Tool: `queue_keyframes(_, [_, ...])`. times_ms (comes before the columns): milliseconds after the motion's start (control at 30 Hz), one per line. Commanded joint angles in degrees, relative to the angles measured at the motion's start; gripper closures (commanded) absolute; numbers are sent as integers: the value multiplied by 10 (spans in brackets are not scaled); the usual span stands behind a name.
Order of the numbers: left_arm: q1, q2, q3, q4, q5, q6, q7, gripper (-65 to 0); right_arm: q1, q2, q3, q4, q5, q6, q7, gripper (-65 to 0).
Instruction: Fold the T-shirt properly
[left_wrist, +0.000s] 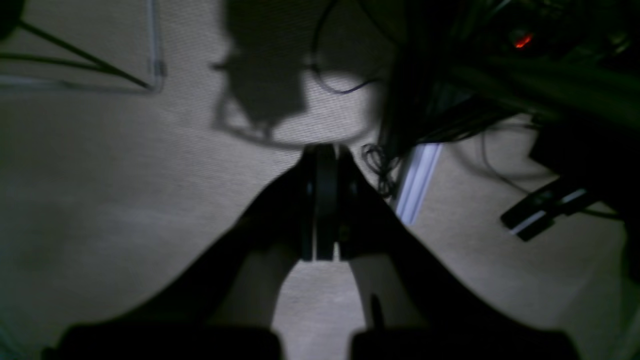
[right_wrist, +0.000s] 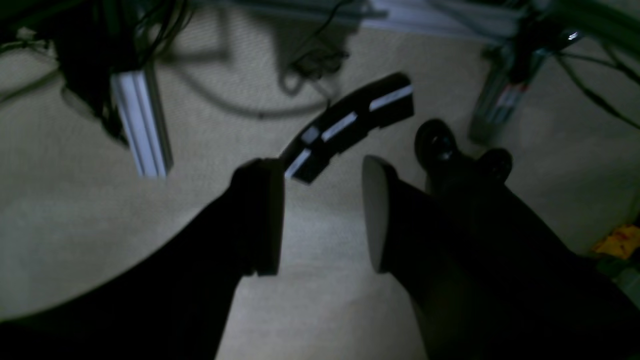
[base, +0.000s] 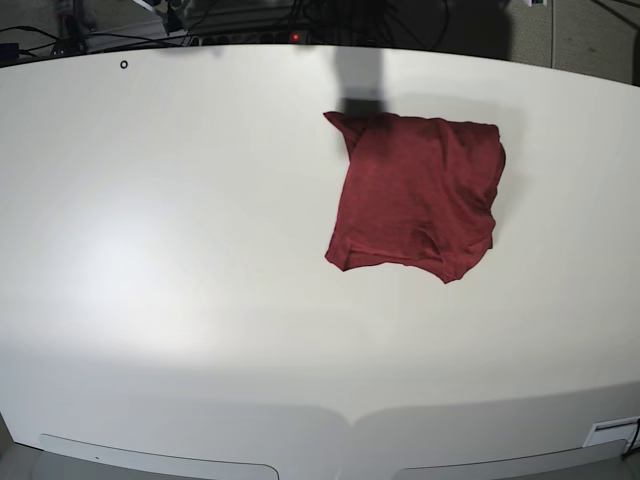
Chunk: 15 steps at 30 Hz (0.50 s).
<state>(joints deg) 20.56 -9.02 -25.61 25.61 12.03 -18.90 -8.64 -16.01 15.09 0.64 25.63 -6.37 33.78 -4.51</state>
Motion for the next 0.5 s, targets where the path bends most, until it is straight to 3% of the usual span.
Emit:
queue_keyframes(0, [-3,-5,17,-9,-3,14,-5,0,2,7,1,-4,-2,-7,6,-249])
queue_keyframes(100, [-30,-5,69,-47,-36,54,-4,0,11,7,1,-16,-14,-44,30,-249])
queue_keyframes(167, [-46,-5,92,-68,-62,61,-4,0,11,6,1,-19,-32,-62,46,-249])
queue_keyframes(467, [-55,0,111,-80,-78,61,-14,0,11,6,1,-19,-43,-62,63,-249])
